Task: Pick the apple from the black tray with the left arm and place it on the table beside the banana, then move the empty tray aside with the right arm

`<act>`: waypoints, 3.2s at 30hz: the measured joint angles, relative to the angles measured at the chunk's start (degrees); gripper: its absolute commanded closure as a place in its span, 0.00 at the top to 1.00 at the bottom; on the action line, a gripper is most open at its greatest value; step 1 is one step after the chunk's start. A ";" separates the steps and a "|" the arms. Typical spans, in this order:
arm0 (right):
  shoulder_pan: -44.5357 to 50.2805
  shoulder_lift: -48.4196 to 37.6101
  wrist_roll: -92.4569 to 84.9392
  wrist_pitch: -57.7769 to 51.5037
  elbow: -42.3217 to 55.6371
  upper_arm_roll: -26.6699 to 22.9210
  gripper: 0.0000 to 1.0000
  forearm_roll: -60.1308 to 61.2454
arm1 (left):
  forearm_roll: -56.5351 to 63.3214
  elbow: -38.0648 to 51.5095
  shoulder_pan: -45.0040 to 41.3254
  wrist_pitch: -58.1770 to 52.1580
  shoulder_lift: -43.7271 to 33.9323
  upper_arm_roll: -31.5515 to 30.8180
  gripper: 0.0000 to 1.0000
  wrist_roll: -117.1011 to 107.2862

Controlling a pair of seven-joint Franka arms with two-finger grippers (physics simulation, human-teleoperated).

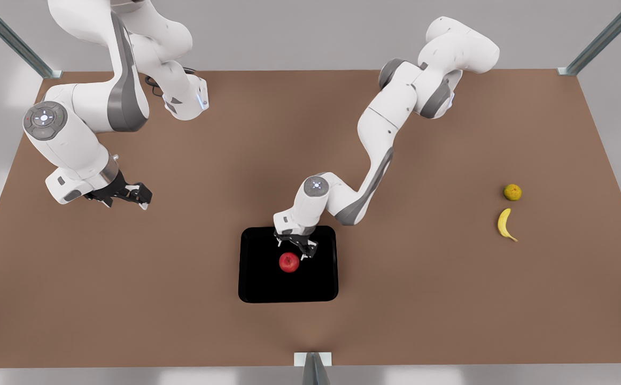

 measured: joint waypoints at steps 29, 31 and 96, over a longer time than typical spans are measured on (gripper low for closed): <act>-0.03 0.00 0.23 0.24 0.00 -0.08 1.00 0.08 | 9.29 6.40 0.17 10.74 7.76 1.12 1.00 -2.27; -0.03 0.00 0.24 0.24 0.00 -0.08 1.00 0.08 | 9.58 6.53 0.17 11.35 8.15 1.34 1.00 -2.34; -0.07 0.70 0.38 0.26 0.43 -0.02 1.00 0.09 | 18.39 -14.09 15.89 3.96 -15.19 -10.31 0.73 5.56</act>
